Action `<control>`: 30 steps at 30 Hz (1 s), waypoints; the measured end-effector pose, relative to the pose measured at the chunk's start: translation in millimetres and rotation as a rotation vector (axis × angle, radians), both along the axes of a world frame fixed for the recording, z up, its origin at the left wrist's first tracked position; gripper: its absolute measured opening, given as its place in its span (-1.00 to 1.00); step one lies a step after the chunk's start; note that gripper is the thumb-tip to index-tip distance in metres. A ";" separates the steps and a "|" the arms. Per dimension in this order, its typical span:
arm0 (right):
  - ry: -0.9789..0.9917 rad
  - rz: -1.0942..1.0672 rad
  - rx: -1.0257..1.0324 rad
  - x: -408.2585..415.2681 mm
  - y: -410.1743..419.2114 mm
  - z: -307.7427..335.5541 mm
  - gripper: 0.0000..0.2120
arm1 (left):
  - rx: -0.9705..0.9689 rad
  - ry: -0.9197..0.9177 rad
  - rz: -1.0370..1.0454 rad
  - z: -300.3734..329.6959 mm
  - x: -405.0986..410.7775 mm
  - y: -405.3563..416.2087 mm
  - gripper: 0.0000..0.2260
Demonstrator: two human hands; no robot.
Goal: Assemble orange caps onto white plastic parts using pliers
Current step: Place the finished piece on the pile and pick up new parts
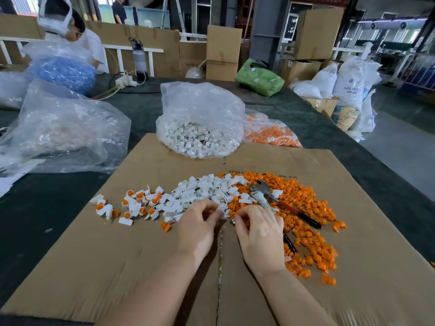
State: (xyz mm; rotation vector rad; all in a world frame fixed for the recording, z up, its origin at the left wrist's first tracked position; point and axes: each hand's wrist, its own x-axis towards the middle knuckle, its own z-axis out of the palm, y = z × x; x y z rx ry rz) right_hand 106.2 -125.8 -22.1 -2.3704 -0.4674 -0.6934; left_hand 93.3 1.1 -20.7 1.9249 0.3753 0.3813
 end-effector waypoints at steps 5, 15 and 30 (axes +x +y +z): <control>0.017 0.044 -0.035 -0.5 0.1 0.0 -0.90 | -0.039 -0.014 -0.040 -1.1 -3.5 1.0 -0.91; -0.056 0.034 -0.066 -1.9 -0.3 0.0 -0.75 | 0.003 -0.012 -0.140 -1.2 -11.5 0.7 -0.88; 0.012 0.119 0.064 -0.5 -2.1 -2.6 -0.90 | -0.285 -0.033 -0.150 0.3 -12.1 -1.5 -0.86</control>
